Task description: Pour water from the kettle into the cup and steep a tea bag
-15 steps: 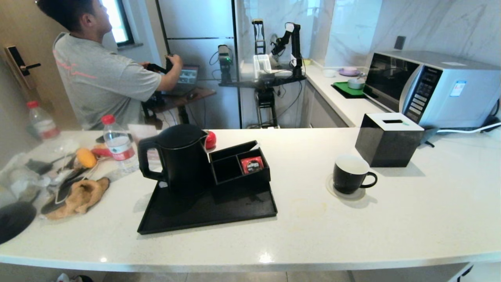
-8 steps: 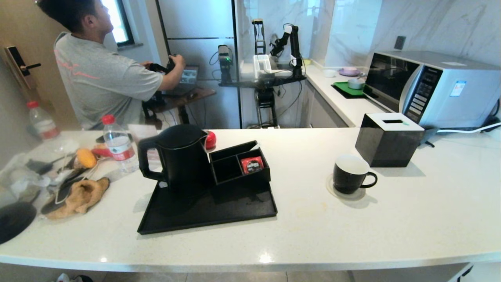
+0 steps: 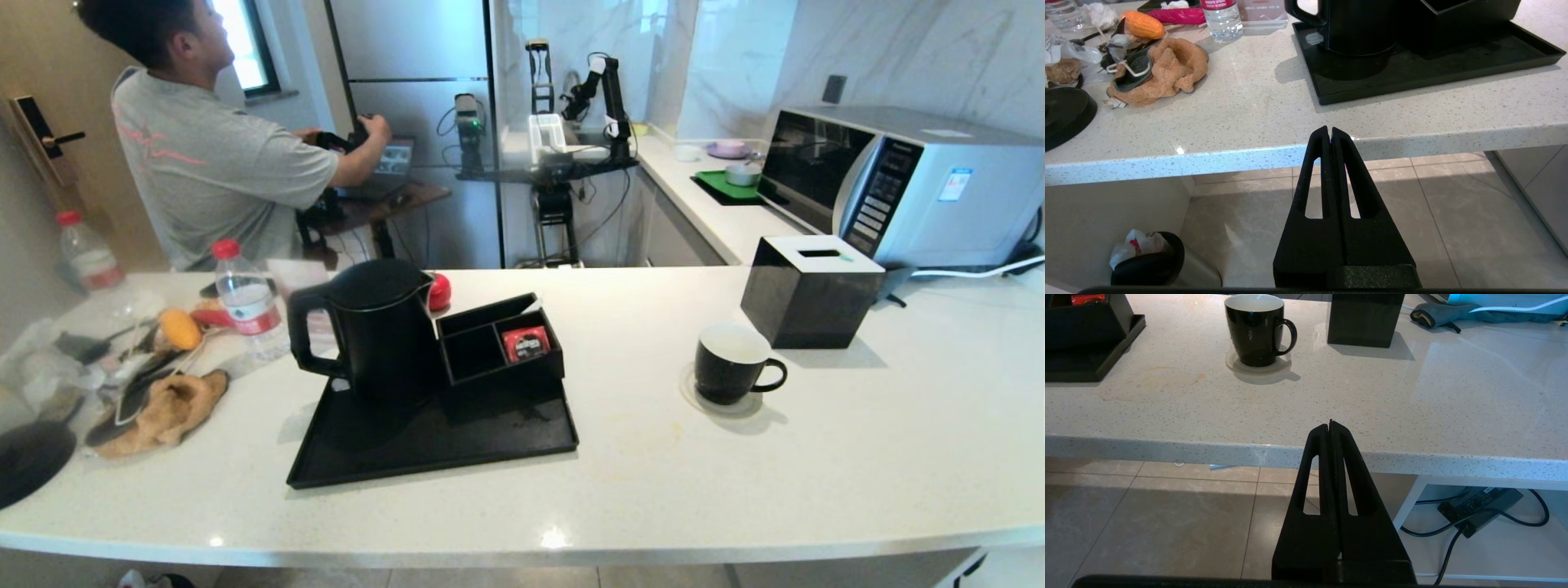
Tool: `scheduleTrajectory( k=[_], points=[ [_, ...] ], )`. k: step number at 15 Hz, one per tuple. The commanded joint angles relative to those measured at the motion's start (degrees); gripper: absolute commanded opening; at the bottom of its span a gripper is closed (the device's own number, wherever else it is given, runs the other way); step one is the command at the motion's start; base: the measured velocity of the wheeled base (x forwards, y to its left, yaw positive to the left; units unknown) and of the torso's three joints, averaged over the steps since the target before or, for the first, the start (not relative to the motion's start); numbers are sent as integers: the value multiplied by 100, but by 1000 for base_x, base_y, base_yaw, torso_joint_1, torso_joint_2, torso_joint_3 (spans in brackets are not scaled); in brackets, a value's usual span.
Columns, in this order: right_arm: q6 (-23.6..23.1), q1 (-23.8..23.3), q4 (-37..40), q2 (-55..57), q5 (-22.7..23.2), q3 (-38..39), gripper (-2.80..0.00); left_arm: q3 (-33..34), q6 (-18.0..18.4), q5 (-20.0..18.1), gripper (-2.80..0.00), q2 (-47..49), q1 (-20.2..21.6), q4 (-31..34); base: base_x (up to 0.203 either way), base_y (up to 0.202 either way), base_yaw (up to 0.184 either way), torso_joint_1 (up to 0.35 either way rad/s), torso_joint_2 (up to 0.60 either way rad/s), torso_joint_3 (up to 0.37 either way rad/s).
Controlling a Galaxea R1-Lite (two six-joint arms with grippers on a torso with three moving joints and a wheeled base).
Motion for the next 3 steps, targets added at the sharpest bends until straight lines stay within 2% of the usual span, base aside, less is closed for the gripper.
scheduleTrajectory(
  k=[1, 3],
  points=[
    [8, 4, -2, 21, -2, 10, -280, -1, 2, -2, -280, -2, 0, 2, 0, 0, 0, 0, 0, 0],
    [8, 4, -2, 21, -2, 10, -280, -1, 2, -2, -280, -2, 0, 4, 0, 0, 0, 0, 0, 0]
  ],
)
